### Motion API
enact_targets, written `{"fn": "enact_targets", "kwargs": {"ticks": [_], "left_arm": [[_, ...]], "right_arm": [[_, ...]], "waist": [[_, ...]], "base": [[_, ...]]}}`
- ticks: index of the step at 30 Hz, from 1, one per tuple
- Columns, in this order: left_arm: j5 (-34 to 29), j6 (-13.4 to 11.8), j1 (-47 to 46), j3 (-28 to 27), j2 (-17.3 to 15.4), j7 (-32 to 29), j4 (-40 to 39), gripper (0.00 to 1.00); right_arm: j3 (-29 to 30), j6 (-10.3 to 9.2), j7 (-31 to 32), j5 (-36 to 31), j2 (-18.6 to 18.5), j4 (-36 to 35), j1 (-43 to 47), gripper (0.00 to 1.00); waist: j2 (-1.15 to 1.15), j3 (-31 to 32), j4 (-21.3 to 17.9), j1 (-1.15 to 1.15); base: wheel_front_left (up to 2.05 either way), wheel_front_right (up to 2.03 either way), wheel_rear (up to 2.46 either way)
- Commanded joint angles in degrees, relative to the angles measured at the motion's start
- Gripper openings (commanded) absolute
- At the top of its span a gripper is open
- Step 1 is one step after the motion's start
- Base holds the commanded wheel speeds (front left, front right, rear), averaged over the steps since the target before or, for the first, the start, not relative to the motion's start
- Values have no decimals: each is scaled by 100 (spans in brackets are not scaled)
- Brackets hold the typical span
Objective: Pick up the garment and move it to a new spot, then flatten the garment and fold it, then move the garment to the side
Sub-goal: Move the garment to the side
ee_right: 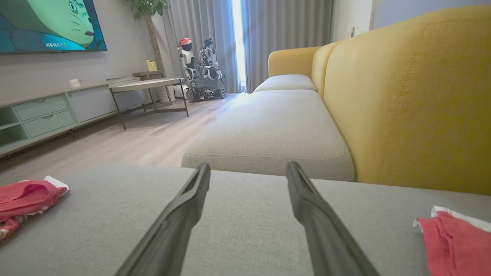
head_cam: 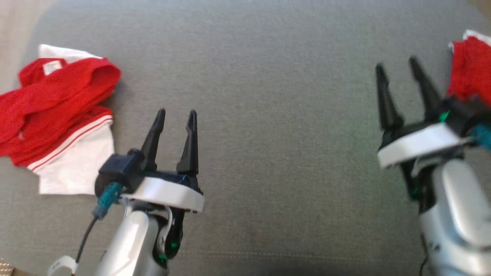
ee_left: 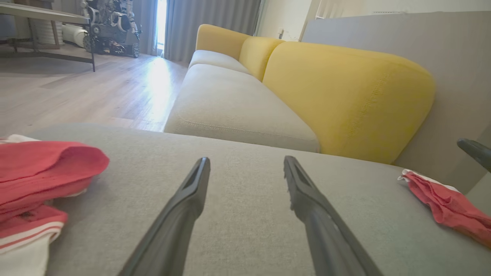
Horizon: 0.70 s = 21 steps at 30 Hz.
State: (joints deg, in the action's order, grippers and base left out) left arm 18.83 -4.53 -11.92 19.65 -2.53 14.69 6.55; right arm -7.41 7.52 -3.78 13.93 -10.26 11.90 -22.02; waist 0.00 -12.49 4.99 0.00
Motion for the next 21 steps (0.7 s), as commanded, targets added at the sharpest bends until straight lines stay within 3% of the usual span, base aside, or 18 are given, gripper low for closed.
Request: {"fn": "enact_targets", "kwargs": {"ticks": [1,10,21], "left_arm": [[16,-20,-12,-158,-34,31,-99,100],[-40,-4,383,-63,-34,31,56,100],[-26,-63,556,-43,-34,31,-95,100]], "right_arm": [[-99,-3,-145,-114,141,-231,123,100],[251,-3,-552,-325,652,-266,1049,100],[388,-3,-693,-450,735,-420,1357,100]], "waist": [[0,199,182,0],[0,591,382,0],[0,610,407,0]], "base": [[0,0,0],[0,0,0],[0,0,0]]}}
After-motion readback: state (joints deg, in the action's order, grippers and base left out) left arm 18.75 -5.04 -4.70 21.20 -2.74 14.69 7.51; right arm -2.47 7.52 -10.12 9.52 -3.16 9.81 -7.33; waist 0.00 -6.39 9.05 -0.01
